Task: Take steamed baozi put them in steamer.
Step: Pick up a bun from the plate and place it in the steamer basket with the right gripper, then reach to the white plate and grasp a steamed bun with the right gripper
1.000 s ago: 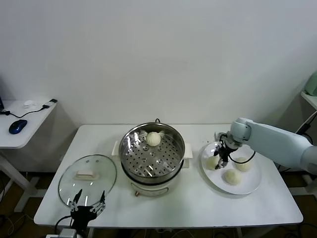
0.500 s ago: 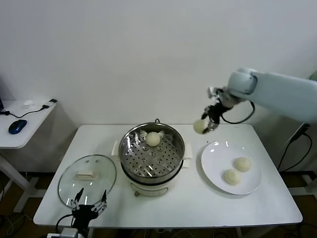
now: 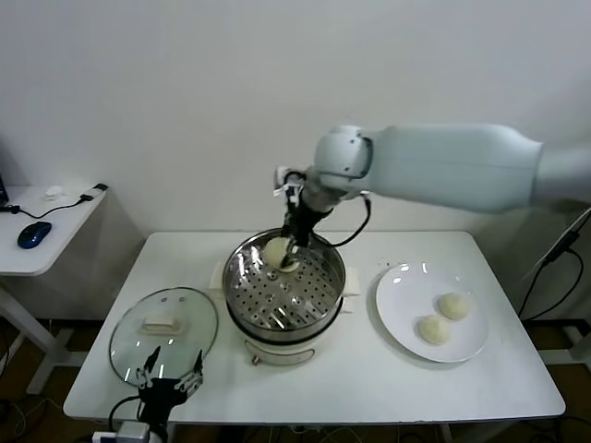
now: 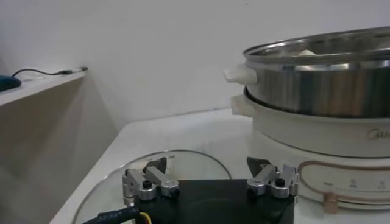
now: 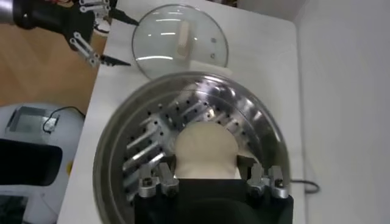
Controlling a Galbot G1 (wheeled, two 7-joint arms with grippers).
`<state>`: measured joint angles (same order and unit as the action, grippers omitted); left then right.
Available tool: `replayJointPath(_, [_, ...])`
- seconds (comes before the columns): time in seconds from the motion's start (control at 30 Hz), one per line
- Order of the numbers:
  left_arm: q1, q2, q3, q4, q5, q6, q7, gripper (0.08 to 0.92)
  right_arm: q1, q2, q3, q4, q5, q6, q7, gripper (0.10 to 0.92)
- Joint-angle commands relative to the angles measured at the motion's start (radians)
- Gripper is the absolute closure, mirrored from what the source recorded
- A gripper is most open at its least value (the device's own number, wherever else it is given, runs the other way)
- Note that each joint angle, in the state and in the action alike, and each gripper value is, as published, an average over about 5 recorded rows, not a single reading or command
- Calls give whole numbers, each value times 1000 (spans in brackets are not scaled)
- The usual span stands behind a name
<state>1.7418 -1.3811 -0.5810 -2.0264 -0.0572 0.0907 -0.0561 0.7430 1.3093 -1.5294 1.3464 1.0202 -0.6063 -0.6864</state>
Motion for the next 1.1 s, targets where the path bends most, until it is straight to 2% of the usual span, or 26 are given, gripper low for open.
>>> replayJointPath(0.03, [-1, -2, 1, 2, 2, 1, 1, 177, -157, 129, 20, -119, -21, -66, 84, 364])
replayJointPath(0.4, [-6, -6, 3, 15, 0, -2, -1, 177, -230, 165, 41, -213, -76, -44, 81, 360])
replayJointPath(0.67, [-4, -7, 3, 12, -1, -3, -3, 177, -167, 107, 59, -169, -103, 7, 25, 216])
replayJointPath(0.8, [-2, -7, 2, 10, -1, -4, -3, 177, -4, 4, 6, -83, -115, 124, -104, 204])
replayJointPath(0.93, [-3, -8, 3, 8, -1, -4, -4, 177, 166, -181, -78, -16, -137, 284, -271, 203])
replayJointPath(1.1, [-5, -6, 4, 7, -1, -4, -4, 177, 343, -423, -244, 58, -230, 408, -414, 203])
